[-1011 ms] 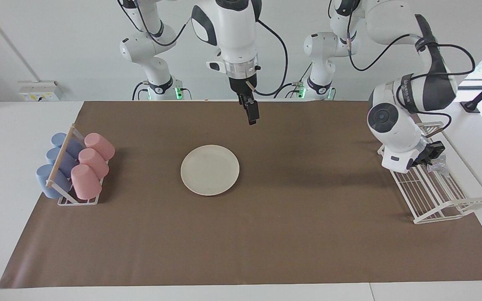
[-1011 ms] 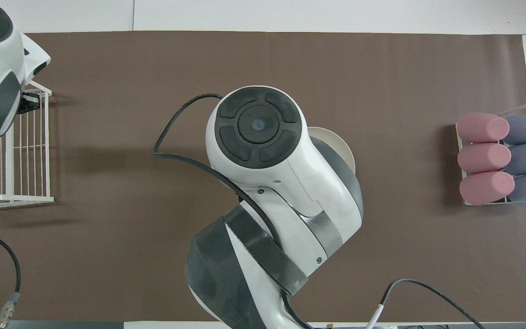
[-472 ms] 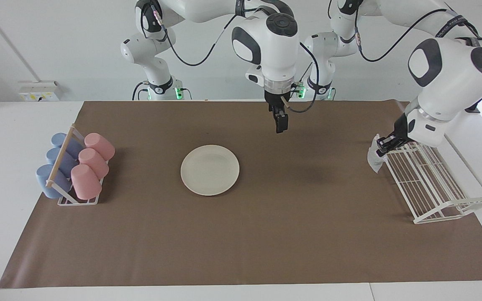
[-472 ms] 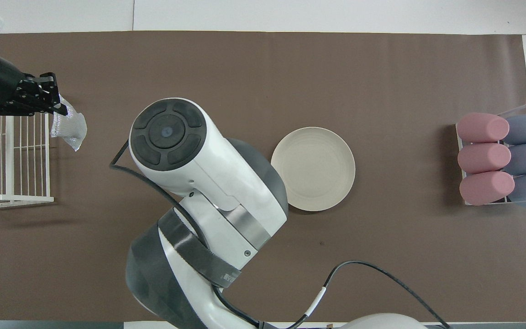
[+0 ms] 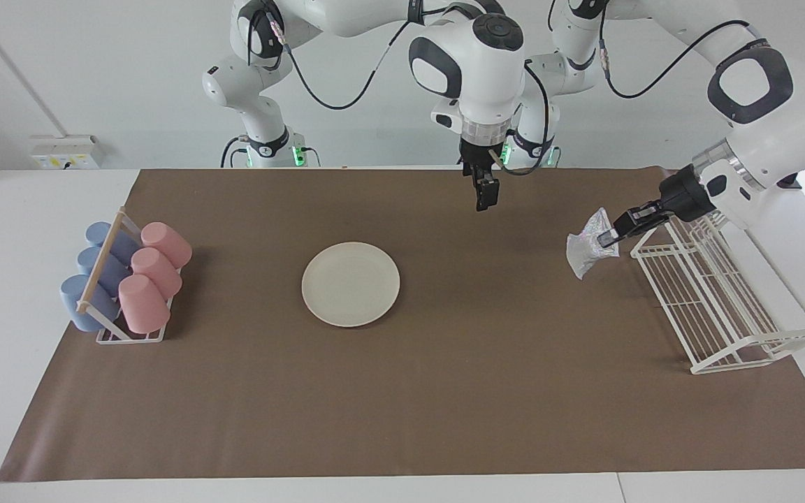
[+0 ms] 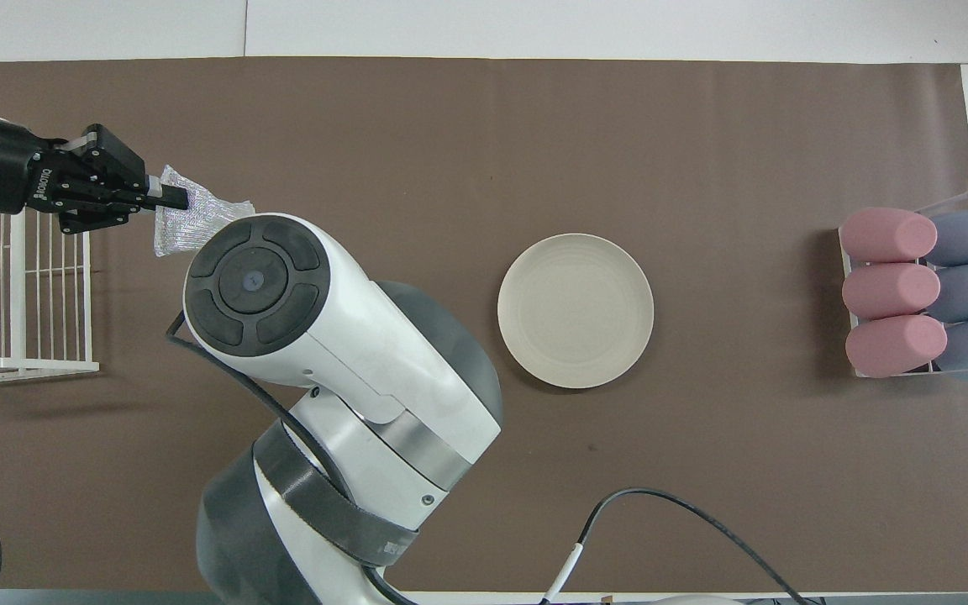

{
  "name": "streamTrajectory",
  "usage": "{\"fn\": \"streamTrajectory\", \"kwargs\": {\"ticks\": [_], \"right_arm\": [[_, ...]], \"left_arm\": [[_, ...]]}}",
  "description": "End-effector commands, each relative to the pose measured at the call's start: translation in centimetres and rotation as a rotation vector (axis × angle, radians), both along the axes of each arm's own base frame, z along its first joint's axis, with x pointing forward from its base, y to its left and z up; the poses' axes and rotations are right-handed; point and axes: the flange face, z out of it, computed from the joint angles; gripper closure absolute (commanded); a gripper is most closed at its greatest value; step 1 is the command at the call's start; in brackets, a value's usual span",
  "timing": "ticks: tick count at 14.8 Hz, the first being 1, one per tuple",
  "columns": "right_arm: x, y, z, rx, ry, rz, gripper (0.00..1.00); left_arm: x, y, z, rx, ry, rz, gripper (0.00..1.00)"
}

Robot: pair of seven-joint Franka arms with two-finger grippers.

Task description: Wipe plate with sponge

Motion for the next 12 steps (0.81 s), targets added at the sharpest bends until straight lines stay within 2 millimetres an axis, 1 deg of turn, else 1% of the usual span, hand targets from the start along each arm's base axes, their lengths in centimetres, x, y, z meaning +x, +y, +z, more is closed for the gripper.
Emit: {"fn": "streamTrajectory", "kwargs": {"ticks": [1,3,4,5,7,8,9,10,11,12], "right_arm": [[0.2,-0.2,0.5,-0.001,-0.003,-0.007,0.0],[0.1,-0.2,0.6,0.005,-0.005,-0.004,0.0],[0.2,-0.2,0.6,0.005,-0.004,-0.004,0.0],[0.2,-0.1,0.5,0.007,-0.003,-0.003,0.0],[0.2,0.0,0.7,0.017,-0.008,-0.004,0.0],[0.2,0.0,0.8,0.02,-0.011,-0.004,0.0],[0.4,-0.1,0.8,0.019,-0.014,-0.007,0.0],[0.6,-0.3,0.8,0.019,-0.014,-0.012,0.0],[1.3,-1.0,0.9,0.02,-0.018,-0.024,0.0],[1.9,-1.7,0.9,0.021,-0.019,-0.035,0.0]], "left_arm": [[-3.8,0.2,-2.5,-0.162,-0.046,0.038,1.0],[-4.6,-0.4,-3.4,-0.259,-0.039,0.055,1.0],[-5.1,-0.8,-4.2,-0.311,-0.055,0.045,1.0],[-5.8,-1.3,-5.3,-0.357,-0.071,0.024,1.0],[-7.8,-2.1,-7.0,-0.403,-0.11,0.005,1.0],[-8.6,-2.3,-7.9,-0.412,-0.117,-0.008,1.0],[-9.3,-1.8,-9.1,-0.422,-0.124,-0.02,1.0],[-9.8,-1.8,-9.9,-0.444,-0.127,-0.043,1.0],[-10.2,-1.7,-10.6,-0.471,-0.116,-0.031,1.0],[-10.8,-2.2,-11.2,-0.498,-0.1,-0.02,1.0]]}}
